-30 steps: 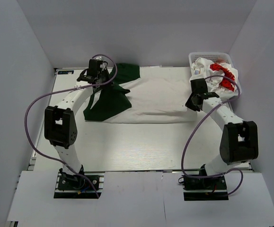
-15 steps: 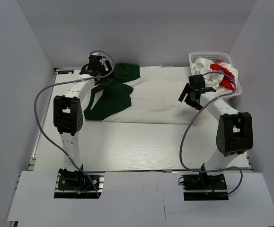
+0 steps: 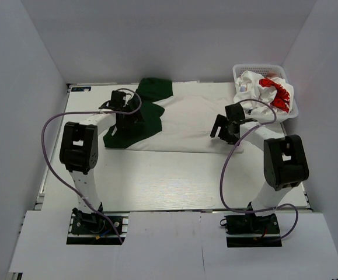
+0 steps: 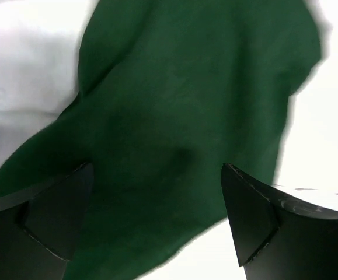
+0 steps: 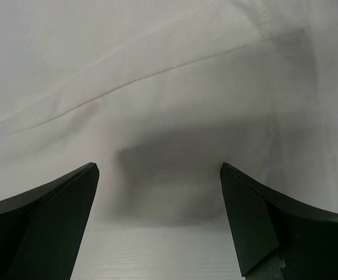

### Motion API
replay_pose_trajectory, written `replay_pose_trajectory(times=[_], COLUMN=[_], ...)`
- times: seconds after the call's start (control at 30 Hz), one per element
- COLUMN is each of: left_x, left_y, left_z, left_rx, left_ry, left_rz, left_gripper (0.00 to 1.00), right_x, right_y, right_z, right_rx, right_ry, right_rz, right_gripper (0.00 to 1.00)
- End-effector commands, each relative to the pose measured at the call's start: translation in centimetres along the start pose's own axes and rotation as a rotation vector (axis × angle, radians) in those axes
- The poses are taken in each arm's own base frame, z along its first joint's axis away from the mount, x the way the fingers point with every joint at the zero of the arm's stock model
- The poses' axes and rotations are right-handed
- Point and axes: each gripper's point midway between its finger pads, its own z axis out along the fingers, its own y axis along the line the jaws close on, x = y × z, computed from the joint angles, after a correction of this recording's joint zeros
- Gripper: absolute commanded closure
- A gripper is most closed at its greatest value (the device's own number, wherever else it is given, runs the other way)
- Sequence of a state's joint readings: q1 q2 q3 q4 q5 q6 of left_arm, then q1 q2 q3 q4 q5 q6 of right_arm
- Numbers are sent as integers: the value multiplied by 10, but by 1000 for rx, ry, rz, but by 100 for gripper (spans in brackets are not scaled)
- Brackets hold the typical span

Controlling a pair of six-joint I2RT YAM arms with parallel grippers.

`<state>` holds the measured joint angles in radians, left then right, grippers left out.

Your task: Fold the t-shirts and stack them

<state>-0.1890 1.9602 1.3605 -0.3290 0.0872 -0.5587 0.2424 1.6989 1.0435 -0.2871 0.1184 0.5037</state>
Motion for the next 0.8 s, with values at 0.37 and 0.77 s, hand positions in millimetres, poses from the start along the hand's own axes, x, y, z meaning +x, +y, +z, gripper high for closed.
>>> replay_pose_trajectory(times=[0.37,0.77], left_x=[163,147], left_y=[106,87], left_z=[-70,-148], left_rx=[-419,-324], left_ry=[326,185], left_rz=[-219,-250], left_gripper=[0,0], right_x=[104,98], right_y=[-38,-16], right_z=[-13,-84], right_rx=[43,-88], right_ry=[137,-40], right_rz=[-5,-56], right_gripper=[10,10])
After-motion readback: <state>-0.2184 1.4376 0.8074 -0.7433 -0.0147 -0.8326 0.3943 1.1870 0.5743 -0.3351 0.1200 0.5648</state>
